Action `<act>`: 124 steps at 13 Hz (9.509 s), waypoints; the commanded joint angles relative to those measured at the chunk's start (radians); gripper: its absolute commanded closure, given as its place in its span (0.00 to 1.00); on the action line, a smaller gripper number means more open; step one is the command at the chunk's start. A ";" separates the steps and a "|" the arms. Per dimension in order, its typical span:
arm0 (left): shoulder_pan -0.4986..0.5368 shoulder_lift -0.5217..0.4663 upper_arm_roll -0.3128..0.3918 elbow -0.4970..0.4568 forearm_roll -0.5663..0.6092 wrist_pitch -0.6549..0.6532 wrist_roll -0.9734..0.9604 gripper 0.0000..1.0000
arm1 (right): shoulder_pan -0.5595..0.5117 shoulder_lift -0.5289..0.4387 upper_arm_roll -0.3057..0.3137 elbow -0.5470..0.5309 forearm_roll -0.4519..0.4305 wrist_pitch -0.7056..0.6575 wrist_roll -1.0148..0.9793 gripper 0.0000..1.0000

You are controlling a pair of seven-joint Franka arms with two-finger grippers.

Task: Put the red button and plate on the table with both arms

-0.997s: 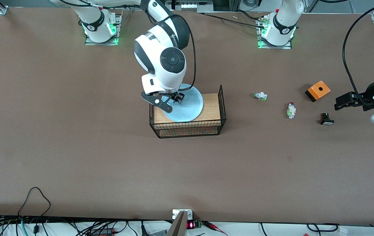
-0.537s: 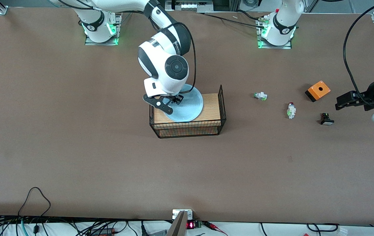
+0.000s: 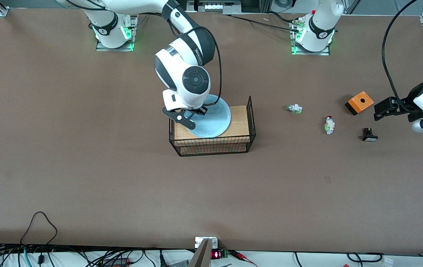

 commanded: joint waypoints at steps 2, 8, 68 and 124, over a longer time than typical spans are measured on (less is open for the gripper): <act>0.005 -0.019 0.024 -0.011 -0.025 -0.008 0.006 0.00 | -0.047 -0.005 0.009 0.007 0.130 -0.009 -0.011 1.00; 0.014 -0.020 0.024 -0.015 -0.020 0.010 0.006 0.00 | -0.076 -0.037 -0.003 0.028 0.191 -0.026 -0.007 1.00; 0.024 -0.071 0.003 -0.090 -0.027 0.043 -0.003 0.00 | -0.826 -0.183 0.081 -0.496 0.011 0.472 -1.351 1.00; 0.025 -0.066 0.010 -0.077 -0.025 0.046 -0.003 0.00 | -0.739 -0.591 0.029 -0.208 -0.131 -0.192 -1.265 0.00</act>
